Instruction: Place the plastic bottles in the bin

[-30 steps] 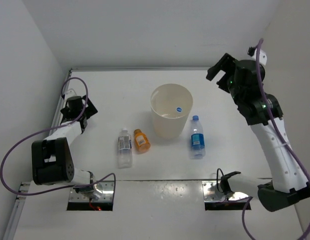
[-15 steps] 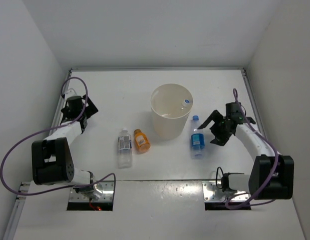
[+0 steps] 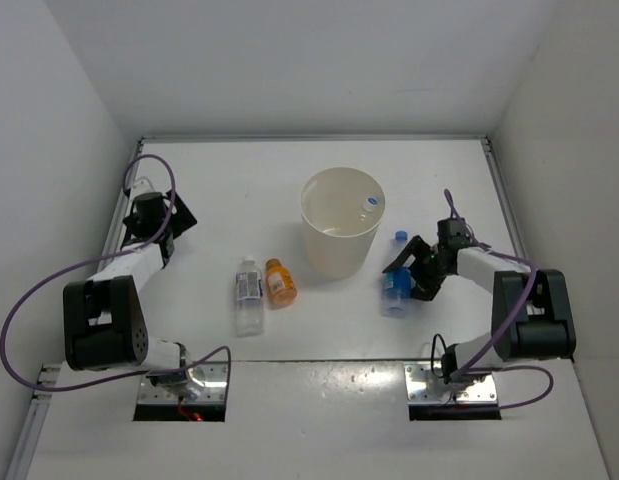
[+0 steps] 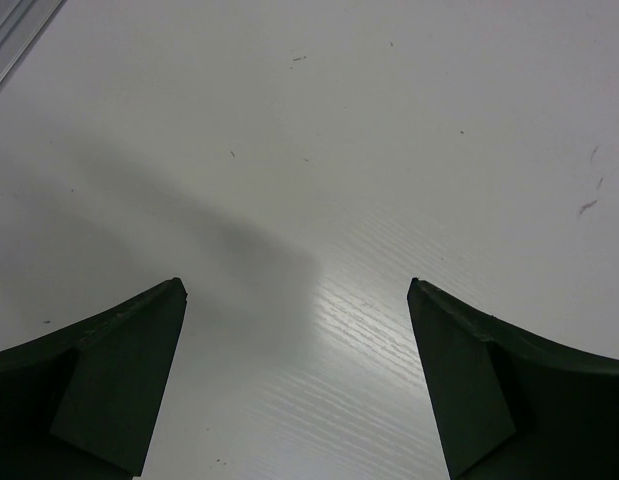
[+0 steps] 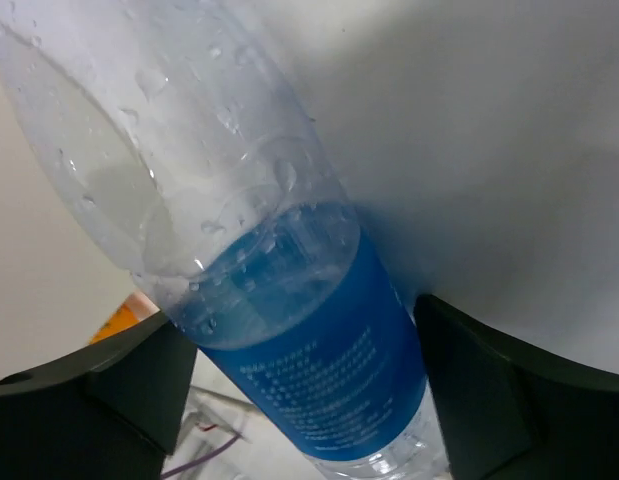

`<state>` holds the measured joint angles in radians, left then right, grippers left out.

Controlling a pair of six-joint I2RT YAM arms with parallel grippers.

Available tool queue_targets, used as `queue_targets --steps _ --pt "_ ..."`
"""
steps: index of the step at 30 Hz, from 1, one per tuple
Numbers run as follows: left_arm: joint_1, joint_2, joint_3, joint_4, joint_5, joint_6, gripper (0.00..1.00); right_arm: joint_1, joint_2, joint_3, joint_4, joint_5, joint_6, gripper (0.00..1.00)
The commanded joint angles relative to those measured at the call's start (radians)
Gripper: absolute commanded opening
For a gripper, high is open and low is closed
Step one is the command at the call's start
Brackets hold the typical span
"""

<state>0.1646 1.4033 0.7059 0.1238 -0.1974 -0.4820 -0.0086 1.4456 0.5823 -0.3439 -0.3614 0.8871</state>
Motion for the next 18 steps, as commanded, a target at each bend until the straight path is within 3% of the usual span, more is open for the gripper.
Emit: queue_targets --steps 1,3,6,12,18 --pt "0.01 -0.036 -0.011 0.04 0.012 0.005 1.0 0.006 0.05 0.014 0.088 -0.033 0.033 0.84" --pt "0.01 -0.036 -0.011 0.04 0.012 0.005 1.0 0.006 0.061 0.005 0.098 -0.042 0.045 0.66" --pt "0.01 -0.036 -0.011 0.04 0.012 0.005 1.0 0.006 0.033 -0.004 0.089 -0.01 0.055 0.46" --pt "0.01 -0.036 -0.011 0.04 0.021 0.014 1.0 -0.03 -0.192 0.043 -0.059 0.093 0.064 0.4" --pt "0.01 -0.036 -0.011 0.05 0.03 0.023 1.0 -0.048 -0.346 0.443 -0.29 0.288 0.007 0.36"
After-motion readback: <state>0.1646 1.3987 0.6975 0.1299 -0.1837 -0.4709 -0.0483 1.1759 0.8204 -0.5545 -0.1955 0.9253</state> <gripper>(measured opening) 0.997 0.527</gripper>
